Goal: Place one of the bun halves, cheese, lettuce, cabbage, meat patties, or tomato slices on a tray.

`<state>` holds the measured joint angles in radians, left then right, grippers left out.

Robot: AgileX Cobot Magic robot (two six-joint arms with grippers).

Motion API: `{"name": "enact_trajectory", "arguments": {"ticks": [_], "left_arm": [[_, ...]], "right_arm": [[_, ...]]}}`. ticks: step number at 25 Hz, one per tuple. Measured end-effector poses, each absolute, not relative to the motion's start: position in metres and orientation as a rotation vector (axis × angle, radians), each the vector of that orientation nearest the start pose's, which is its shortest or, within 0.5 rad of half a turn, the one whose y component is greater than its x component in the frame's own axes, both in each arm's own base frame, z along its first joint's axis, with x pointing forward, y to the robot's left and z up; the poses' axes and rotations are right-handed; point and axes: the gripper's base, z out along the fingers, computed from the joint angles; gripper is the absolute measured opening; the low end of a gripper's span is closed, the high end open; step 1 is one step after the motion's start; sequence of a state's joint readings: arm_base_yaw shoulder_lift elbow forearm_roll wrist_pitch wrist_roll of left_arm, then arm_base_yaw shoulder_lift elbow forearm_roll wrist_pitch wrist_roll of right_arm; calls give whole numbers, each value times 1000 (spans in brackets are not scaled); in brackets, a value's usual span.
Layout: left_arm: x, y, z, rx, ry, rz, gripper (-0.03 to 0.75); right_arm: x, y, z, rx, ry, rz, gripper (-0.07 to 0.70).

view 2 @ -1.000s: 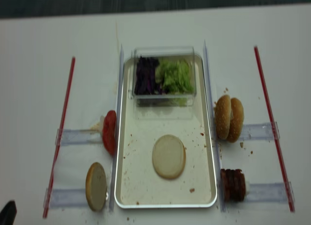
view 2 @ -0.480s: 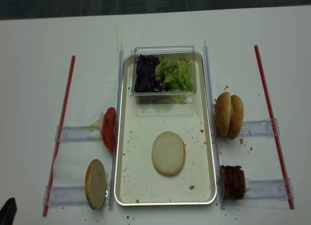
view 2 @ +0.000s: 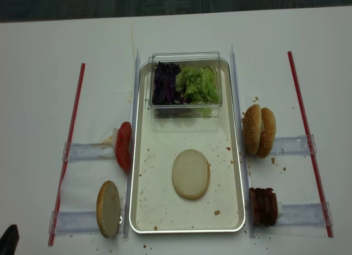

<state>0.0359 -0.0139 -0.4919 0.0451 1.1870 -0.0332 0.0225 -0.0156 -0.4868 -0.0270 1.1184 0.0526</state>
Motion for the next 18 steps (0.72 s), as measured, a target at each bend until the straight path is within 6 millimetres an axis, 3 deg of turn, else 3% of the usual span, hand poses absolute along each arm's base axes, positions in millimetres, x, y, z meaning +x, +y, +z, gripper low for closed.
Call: {"name": "enact_trajectory", "arguments": {"ticks": [18], "left_arm": [[-12,3,265,-81,2163,57,470]], "right_arm": [[-8,-2,269,34,2099,13,580]]}}
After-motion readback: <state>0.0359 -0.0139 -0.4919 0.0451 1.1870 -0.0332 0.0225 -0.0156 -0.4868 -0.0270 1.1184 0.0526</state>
